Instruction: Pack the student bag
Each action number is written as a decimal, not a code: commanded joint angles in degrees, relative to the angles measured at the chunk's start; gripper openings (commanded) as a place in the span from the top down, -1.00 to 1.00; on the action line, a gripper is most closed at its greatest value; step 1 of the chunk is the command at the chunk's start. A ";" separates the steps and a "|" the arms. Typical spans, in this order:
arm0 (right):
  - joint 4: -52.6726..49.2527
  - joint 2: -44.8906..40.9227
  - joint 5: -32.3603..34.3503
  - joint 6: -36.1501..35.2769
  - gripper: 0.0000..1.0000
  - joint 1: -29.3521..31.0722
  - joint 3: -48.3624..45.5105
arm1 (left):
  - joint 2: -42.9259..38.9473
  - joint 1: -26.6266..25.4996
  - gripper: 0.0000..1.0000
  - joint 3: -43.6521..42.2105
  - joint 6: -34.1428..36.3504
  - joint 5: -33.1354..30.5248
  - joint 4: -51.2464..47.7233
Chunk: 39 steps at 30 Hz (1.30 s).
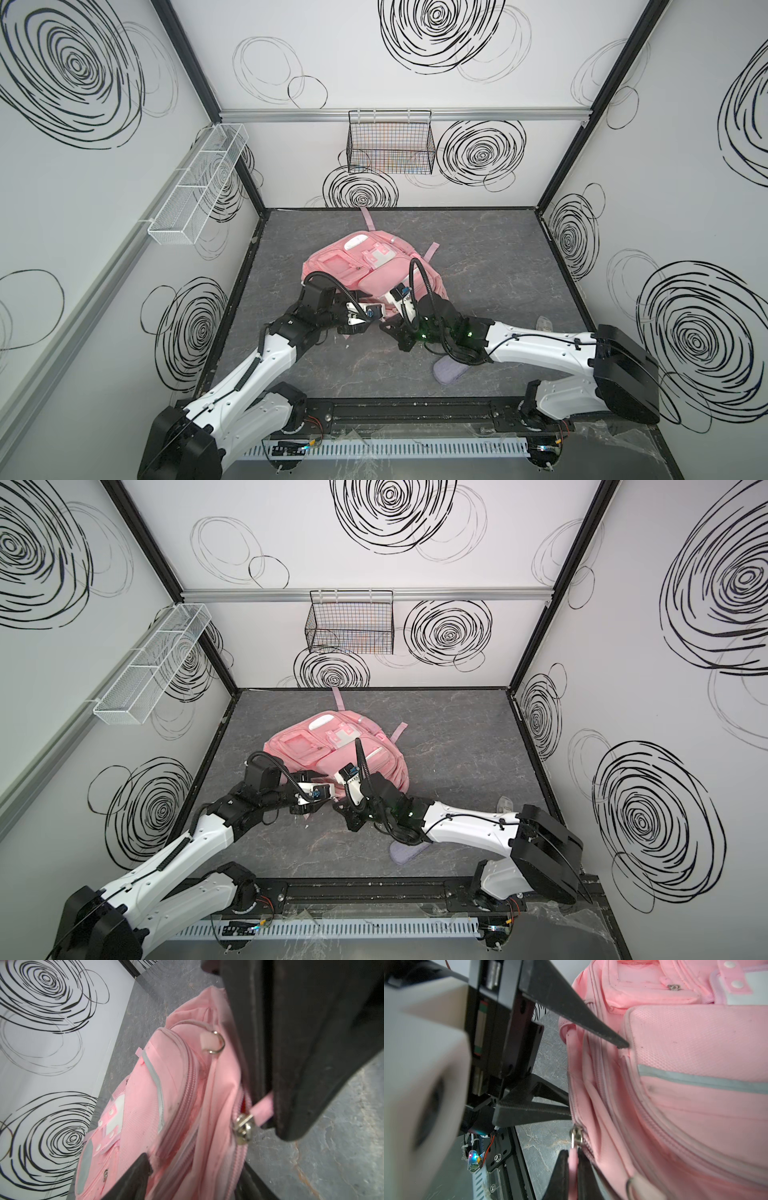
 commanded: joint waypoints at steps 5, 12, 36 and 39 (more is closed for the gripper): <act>2.86 -4.48 -1.35 0.24 1.00 -0.69 4.21 | -2.82 -0.04 1.00 -2.59 2.16 -5.48 4.62; -4.69 -11.50 1.37 -0.06 1.00 -3.66 0.41 | -8.00 1.52 1.00 -7.58 -1.28 -15.02 14.19; -4.21 -19.06 -2.20 1.90 1.00 -5.60 -2.77 | -16.03 -11.72 -0.97 1.12 -6.26 -12.70 1.12; -2.57 -17.82 -1.99 2.39 1.00 -3.04 -2.28 | -12.58 -18.96 -0.95 3.22 -9.29 -15.88 -0.94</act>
